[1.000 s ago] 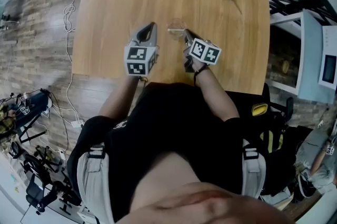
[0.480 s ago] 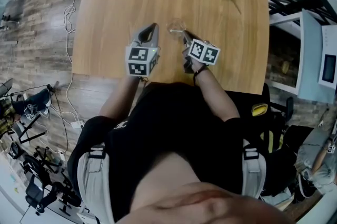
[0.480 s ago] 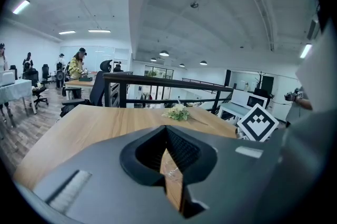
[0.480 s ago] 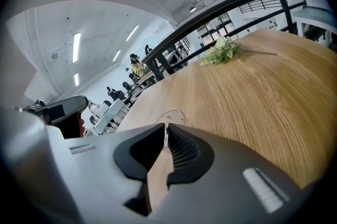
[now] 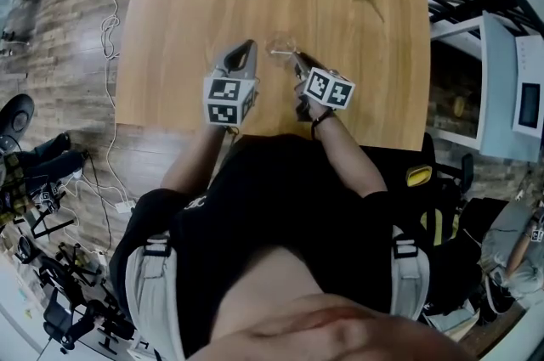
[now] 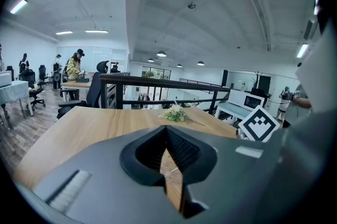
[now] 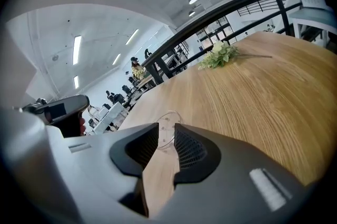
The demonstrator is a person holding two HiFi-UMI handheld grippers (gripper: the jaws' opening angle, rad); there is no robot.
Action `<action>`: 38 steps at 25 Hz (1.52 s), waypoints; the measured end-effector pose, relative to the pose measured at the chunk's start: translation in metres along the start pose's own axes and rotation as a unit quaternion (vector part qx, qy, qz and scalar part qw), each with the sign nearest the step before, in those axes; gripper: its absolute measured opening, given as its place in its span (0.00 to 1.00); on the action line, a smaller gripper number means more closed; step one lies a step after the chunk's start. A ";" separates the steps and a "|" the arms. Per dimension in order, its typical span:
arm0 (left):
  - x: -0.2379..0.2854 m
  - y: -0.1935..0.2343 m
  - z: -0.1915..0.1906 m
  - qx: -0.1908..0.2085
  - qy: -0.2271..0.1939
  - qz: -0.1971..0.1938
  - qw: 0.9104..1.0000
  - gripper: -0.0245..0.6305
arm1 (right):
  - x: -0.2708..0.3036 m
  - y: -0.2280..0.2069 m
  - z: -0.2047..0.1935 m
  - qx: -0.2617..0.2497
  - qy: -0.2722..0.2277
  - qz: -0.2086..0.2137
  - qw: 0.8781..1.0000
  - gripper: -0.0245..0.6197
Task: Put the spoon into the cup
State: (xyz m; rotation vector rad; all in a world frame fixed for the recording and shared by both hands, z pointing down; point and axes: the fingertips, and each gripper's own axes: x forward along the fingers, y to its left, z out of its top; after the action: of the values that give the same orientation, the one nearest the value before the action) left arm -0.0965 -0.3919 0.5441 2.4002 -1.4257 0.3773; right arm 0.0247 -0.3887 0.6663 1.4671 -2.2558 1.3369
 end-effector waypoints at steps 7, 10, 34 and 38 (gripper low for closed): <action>0.004 -0.008 0.003 0.002 -0.001 -0.007 1.000 0.06 | -0.022 0.004 0.022 -0.012 -0.074 0.018 0.997 0.07; 0.006 -0.012 0.008 0.005 -0.004 -0.011 1.000 0.06 | -0.031 0.006 0.033 -0.029 -0.098 0.015 0.995 0.04; 0.013 -0.029 0.060 0.026 -0.073 -0.002 0.997 0.06 | -0.118 0.082 0.166 -0.282 -0.320 -0.038 0.904 0.04; 0.010 -0.031 0.072 0.028 -0.092 0.004 0.995 0.06 | -0.130 0.089 0.170 -0.304 -0.340 -0.045 0.889 0.04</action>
State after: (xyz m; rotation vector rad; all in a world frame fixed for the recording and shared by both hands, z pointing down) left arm -0.0607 -0.4148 0.4780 2.5312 -1.5203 0.2061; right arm 0.0781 -0.4145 0.4418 1.9063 -2.5631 -0.0050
